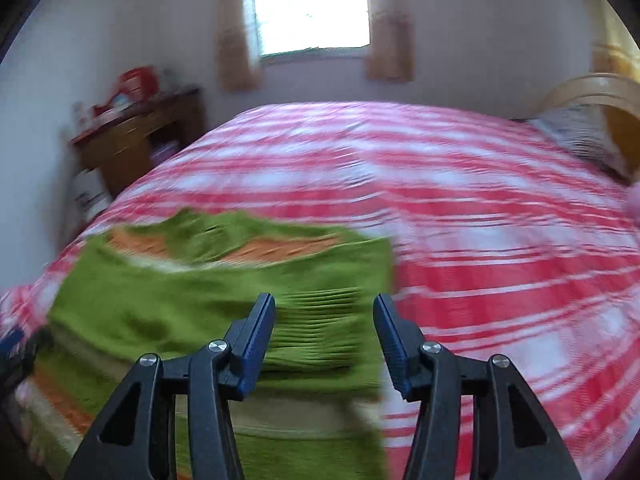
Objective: Fold small clothes
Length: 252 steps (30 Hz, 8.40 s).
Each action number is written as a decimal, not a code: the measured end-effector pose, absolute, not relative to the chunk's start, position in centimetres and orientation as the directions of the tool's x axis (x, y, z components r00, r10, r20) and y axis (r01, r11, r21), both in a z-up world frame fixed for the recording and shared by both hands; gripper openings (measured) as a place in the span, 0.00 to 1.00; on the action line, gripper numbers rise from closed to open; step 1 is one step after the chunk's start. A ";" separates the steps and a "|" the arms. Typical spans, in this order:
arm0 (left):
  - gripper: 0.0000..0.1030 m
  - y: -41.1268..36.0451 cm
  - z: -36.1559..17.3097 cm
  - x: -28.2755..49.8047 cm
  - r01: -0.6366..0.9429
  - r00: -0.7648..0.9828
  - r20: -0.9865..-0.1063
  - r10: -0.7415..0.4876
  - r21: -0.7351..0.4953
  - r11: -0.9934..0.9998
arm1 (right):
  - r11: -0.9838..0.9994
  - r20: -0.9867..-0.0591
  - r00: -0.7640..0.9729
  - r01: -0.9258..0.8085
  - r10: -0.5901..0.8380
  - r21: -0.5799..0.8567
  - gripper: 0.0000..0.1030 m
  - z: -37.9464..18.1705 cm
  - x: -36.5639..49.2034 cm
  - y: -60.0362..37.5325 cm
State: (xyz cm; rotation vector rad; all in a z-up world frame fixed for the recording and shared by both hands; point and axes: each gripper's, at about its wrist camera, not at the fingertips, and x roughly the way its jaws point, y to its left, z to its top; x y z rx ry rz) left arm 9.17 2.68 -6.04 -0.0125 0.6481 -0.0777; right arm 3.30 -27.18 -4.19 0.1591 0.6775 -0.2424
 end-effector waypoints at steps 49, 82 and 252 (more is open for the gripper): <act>0.99 12.9 -4.4 -6.2 0.335 0.782 -0.538 -0.314 -0.062 0.940 | 0.960 -0.803 0.571 0.087 0.173 0.268 0.54 -12.0 -25.4 -21.1; 1.00 16.6 -3.2 -3.7 0.307 0.789 -0.544 -0.284 -0.051 0.950 | 0.780 -0.551 0.704 -0.007 0.448 0.626 0.09 -5.2 -13.2 -25.9; 0.54 7.0 -3.6 21.2 -0.125 0.713 -0.700 0.039 -0.072 0.990 | 0.887 -0.713 0.631 0.460 -0.305 0.027 0.27 -8.5 15.0 -36.0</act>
